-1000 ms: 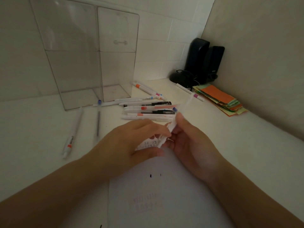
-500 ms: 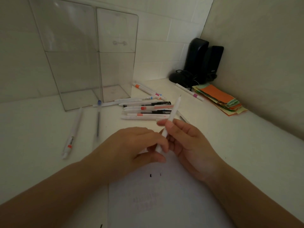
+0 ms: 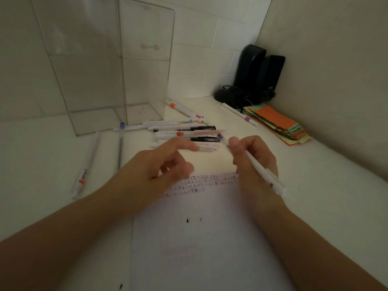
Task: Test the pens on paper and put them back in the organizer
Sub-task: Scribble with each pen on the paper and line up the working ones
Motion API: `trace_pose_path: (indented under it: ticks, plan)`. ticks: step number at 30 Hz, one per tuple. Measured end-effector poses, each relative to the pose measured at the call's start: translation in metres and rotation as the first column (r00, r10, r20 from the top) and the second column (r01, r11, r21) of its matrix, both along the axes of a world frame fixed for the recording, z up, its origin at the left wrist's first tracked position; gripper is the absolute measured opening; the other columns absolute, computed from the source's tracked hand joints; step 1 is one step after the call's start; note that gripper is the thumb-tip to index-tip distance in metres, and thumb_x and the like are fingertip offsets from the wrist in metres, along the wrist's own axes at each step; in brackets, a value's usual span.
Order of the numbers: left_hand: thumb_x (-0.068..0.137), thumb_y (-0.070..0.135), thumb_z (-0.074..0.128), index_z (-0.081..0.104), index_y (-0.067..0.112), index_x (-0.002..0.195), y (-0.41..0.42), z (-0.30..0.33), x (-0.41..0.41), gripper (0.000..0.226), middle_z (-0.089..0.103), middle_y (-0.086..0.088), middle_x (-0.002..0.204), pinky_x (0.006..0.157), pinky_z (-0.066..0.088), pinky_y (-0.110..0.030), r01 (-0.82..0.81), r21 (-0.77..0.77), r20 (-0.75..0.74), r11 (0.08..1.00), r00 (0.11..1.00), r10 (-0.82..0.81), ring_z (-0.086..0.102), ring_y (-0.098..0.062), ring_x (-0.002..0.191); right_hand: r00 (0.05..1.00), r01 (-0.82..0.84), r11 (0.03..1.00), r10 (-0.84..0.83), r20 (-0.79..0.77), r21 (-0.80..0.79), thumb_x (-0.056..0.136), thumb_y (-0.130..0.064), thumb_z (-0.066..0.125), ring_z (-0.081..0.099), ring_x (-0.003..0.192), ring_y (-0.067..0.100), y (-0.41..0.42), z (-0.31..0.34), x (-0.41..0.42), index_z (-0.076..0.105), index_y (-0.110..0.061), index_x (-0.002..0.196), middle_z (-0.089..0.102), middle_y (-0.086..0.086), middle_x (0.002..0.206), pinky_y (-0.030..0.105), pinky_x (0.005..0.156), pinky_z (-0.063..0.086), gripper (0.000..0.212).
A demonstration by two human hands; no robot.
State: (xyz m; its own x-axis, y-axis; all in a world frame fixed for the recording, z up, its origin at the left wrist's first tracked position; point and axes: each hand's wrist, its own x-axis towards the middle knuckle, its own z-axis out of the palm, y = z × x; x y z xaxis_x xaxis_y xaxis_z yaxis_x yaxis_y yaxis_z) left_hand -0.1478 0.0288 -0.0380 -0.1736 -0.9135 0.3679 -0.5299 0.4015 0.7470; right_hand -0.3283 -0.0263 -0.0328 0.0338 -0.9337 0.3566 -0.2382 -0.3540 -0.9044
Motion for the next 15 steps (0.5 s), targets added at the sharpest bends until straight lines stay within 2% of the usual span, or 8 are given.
trace_pose_path:
  ticks: [1,2,4,5,7,10,13,15]
  plan:
    - [0.081,0.051,0.045,0.052,0.048,0.098,-0.003,-0.003,0.002,0.019,0.065,0.018,0.086,0.066,0.044,-0.013,-0.04,0.022,0.02,0.999,0.999,0.04,0.06,-0.01,0.074,0.999,0.034,0.997,-0.033,-0.008,0.074,0.091,-0.038,0.048,0.041,0.049,0.002,-0.002,0.0,-0.003,0.053,-0.011,0.071,0.05,-0.001,0.056,0.012,0.047,0.035,0.035]
    - [0.085,0.043,0.049,0.056,0.046,0.091,-0.006,-0.007,0.004,0.009,0.066,0.017,0.084,0.065,0.043,-0.012,-0.075,0.051,0.054,0.996,0.996,0.072,0.059,-0.01,0.072,0.999,0.007,0.985,-0.016,0.048,0.172,0.093,-0.039,0.043,0.043,0.05,0.005,-0.004,0.001,-0.004,0.058,-0.012,0.072,0.053,0.0,0.055,0.016,0.05,0.038,0.038]
    - [0.087,0.028,0.057,0.057,0.046,0.081,-0.01,-0.011,0.005,0.019,0.067,0.012,0.079,0.067,0.041,-0.009,-0.109,0.071,0.156,0.991,0.983,0.097,0.055,-0.004,0.078,0.97,-0.159,0.937,0.09,0.225,0.311,0.095,-0.033,0.043,0.047,0.049,0.012,-0.004,0.004,-0.003,0.066,-0.014,0.073,0.061,0.002,0.055,0.025,0.051,0.041,0.038]
    - [0.086,0.024,0.058,0.056,0.047,0.08,-0.011,-0.012,0.004,0.024,0.067,0.012,0.08,0.068,0.039,-0.007,-0.114,0.077,0.193,0.99,0.976,0.097,0.054,-0.002,0.082,0.963,-0.203,0.924,0.129,0.235,0.325,0.094,-0.031,0.046,0.046,0.046,0.013,-0.003,0.004,-0.002,0.067,-0.015,0.068,0.06,0.003,0.052,0.024,0.048,0.039,0.037]
    - [0.083,0.02,0.061,0.055,0.047,0.078,-0.011,-0.011,0.004,0.028,0.065,0.013,0.081,0.069,0.038,-0.006,-0.119,0.075,0.216,0.99,0.971,0.1,0.052,-0.002,0.085,0.978,-0.206,0.925,0.184,0.096,0.32,0.091,-0.033,0.051,0.04,0.038,0.01,-0.001,0.001,-0.002,0.062,-0.018,0.059,0.052,-0.001,0.042,0.02,0.042,0.034,0.037]
    - [0.081,0.016,0.063,0.057,0.045,0.076,-0.011,-0.01,0.004,0.03,0.064,0.014,0.075,0.066,0.038,-0.005,-0.113,0.067,0.208,0.991,0.973,0.097,0.052,0.001,0.082,0.958,-0.182,0.931,0.24,-0.154,0.317,0.087,-0.028,0.06,0.042,0.038,0.003,-0.001,-0.002,-0.001,0.055,-0.02,0.069,0.052,-0.005,0.042,0.017,0.043,0.034,0.02]
    - [0.08,0.013,0.064,0.059,0.043,0.077,-0.011,-0.009,0.004,0.03,0.056,0.028,0.096,0.065,0.038,-0.005,-0.092,0.05,0.197,0.994,0.977,0.081,0.053,0.003,0.079,0.938,-0.183,0.944,0.252,-0.239,0.275,0.076,-0.012,0.068,0.045,0.041,0.001,-0.003,-0.004,-0.001,0.049,-0.014,0.063,0.054,-0.005,0.049,0.013,0.04,0.035,0.022]
    - [0.08,0.012,0.064,0.061,0.041,0.078,-0.011,-0.009,0.004,0.03,0.056,0.026,0.097,0.064,0.039,-0.006,-0.083,0.053,0.175,0.995,0.982,0.073,0.053,0.003,0.077,0.942,-0.184,0.96,0.234,-0.24,0.213,0.072,-0.006,0.068,0.04,0.04,0.003,-0.002,-0.007,0.001,0.046,-0.009,0.059,0.047,-0.001,0.048,0.013,0.038,0.032,0.025]
